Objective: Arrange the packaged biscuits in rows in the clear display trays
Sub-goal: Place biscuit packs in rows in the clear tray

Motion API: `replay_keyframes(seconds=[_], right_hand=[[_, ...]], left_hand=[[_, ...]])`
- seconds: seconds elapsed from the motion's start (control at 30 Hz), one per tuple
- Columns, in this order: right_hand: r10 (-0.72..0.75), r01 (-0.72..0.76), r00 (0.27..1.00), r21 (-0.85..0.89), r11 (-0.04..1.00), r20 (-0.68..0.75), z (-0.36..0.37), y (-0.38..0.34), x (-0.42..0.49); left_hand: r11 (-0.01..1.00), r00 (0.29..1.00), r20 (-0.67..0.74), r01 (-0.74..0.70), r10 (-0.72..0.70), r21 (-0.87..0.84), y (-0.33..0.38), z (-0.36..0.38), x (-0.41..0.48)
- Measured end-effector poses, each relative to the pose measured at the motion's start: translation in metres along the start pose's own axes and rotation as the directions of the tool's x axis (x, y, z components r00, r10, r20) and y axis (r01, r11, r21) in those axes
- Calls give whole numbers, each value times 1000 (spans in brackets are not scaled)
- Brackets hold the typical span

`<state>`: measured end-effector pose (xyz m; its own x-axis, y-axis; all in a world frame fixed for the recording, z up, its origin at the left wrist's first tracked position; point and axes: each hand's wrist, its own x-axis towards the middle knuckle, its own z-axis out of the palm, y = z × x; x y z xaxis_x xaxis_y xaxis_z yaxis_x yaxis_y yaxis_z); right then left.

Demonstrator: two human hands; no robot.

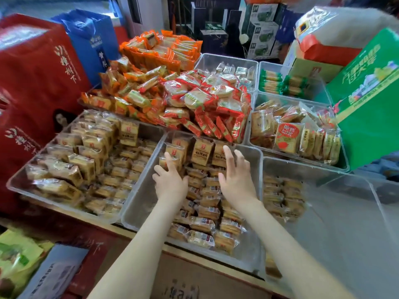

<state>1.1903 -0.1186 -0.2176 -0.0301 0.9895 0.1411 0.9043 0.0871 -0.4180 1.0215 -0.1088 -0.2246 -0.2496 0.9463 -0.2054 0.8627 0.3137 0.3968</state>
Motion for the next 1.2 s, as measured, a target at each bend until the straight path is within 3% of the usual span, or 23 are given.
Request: replay_keyframes(seconds=[0.07,0.17,0.37,0.5,0.67,0.87,1.07,1.2], right_hand=[[136,-133,989,-52,990,65,20,-12,19],[256,-247,966,-159,956,44,43,-22,41],[292,-308,949,-156,939,-118,62,-15,51],[297,-313,937,-63,948,-184,58,-13,54],[297,-288,936,76,955,-187,40,-17,39],[255,-187,957,376,907,-139,-17,-18,-17],[273,-257,957,726,639,98,-94,-2,-99],[222,-262,962,749,609,156,-131,25,-145]], left_hand=[[999,1000,-21,7,-7,36,0,7,8],[997,999,-37,0,3,81,-4,12,16],[992,996,-40,-72,76,107,-13,12,21],[992,992,-32,-119,120,37,-18,3,15],[976,979,-122,-178,164,-121,-19,-15,-8],[877,948,-184,-313,261,-365,3,-26,-52],[656,947,-7,-227,320,-720,48,-31,-118],[580,926,145,-91,349,-810,73,-27,-167]])
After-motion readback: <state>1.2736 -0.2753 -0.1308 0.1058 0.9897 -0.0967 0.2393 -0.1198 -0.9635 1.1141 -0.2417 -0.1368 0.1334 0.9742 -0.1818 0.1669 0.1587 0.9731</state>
